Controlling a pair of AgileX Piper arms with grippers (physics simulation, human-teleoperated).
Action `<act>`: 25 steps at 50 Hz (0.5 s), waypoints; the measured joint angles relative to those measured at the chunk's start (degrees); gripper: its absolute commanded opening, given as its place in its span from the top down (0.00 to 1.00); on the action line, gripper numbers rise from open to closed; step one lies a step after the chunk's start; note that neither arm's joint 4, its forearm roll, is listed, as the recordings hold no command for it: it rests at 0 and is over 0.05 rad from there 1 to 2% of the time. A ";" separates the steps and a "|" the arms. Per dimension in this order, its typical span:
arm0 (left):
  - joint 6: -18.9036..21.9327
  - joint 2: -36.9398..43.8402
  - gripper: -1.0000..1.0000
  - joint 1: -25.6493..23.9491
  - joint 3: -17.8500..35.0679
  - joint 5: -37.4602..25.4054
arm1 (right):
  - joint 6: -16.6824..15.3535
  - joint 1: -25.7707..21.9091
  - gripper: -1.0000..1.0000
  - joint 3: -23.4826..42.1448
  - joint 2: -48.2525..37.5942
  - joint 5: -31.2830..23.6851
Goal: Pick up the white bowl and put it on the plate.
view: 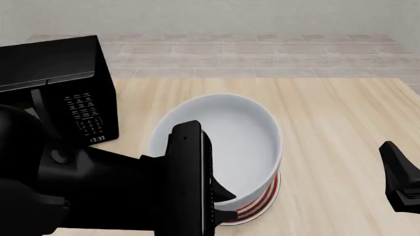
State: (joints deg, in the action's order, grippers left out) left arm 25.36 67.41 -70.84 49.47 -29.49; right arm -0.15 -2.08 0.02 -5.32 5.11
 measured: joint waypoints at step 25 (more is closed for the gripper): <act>-0.84 2.95 1.00 0.27 -0.09 2.73 | 0.00 0.00 0.00 0.00 -0.01 0.00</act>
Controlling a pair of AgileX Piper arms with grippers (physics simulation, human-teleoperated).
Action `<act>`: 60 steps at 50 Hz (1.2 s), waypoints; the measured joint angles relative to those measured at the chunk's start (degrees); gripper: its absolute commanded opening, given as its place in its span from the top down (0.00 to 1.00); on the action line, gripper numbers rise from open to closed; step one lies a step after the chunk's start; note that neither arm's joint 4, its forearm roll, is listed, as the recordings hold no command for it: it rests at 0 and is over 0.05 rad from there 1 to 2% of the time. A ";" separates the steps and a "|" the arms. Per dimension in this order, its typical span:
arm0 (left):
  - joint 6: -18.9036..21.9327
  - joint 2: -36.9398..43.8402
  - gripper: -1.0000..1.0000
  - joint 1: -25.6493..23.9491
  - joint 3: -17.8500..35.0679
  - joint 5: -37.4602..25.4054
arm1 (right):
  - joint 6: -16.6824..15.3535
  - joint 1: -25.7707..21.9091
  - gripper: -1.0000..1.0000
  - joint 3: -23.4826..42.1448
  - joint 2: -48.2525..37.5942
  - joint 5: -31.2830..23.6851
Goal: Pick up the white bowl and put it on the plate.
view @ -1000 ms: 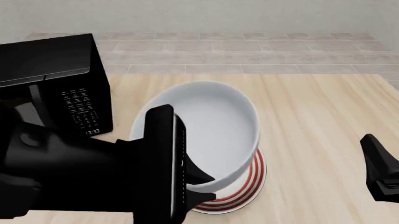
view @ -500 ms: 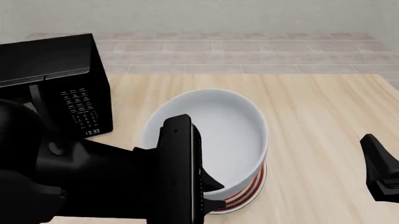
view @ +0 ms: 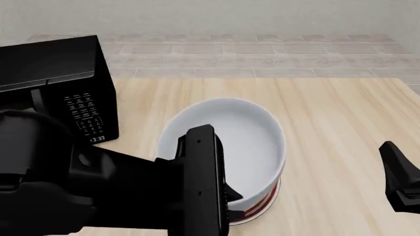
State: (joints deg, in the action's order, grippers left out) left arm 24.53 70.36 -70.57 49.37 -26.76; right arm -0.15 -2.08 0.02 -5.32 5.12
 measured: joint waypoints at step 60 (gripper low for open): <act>-1.68 5.34 1.00 2.55 -1.13 6.03 | 0.00 0.00 0.00 0.00 0.00 0.00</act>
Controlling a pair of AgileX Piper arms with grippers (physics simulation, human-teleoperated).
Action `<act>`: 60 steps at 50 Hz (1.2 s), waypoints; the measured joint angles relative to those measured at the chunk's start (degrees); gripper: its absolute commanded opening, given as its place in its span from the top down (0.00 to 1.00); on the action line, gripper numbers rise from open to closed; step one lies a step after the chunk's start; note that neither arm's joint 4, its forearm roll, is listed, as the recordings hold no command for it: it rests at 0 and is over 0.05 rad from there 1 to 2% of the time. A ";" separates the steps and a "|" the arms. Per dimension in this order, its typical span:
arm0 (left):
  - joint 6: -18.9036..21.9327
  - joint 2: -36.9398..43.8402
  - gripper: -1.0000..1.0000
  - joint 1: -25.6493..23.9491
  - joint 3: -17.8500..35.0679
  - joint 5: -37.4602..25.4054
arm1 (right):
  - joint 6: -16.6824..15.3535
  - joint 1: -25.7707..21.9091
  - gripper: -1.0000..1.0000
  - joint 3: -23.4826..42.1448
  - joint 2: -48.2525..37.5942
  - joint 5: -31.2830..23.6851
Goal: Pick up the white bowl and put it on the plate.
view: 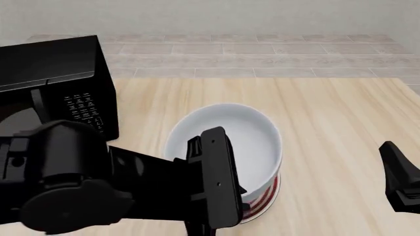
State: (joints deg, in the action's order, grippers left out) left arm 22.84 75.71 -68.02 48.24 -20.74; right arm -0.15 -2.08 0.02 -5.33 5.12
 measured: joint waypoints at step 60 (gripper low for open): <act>-0.20 4.44 1.00 4.33 1.11 2.92 | 0.00 0.00 0.00 0.00 0.01 -0.01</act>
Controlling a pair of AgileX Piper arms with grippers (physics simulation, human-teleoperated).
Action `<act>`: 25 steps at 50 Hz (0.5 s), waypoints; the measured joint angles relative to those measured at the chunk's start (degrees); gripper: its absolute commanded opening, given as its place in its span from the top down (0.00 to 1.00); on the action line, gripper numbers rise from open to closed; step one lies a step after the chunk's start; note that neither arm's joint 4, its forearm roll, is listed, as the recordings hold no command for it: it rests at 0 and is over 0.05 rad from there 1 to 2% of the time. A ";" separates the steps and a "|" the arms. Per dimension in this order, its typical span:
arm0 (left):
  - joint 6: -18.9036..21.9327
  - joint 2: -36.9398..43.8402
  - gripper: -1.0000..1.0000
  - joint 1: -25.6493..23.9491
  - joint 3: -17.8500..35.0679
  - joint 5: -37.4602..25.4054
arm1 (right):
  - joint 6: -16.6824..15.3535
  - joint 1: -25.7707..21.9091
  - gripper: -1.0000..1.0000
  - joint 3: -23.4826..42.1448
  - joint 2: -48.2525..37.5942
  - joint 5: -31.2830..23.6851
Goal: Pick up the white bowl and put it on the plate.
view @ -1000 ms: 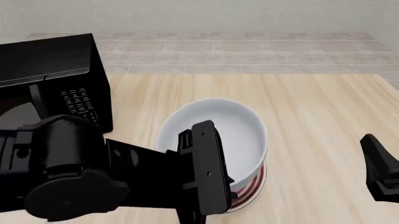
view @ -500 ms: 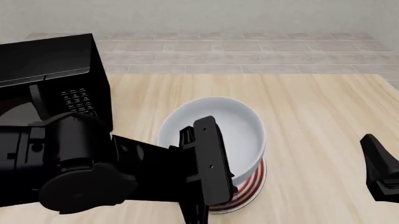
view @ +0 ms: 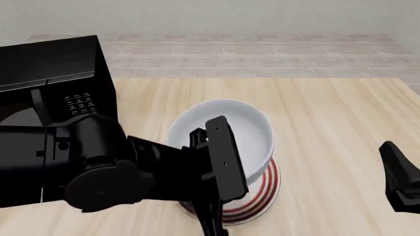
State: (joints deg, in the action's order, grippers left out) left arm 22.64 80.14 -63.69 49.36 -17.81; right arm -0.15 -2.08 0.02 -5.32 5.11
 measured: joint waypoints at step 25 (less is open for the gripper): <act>0.12 2.53 1.00 1.57 0.94 1.23 | 0.00 0.00 0.00 0.00 0.00 0.00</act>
State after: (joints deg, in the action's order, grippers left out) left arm 22.77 82.67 -62.12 50.29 -16.58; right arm -0.14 -2.08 0.02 -5.32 5.11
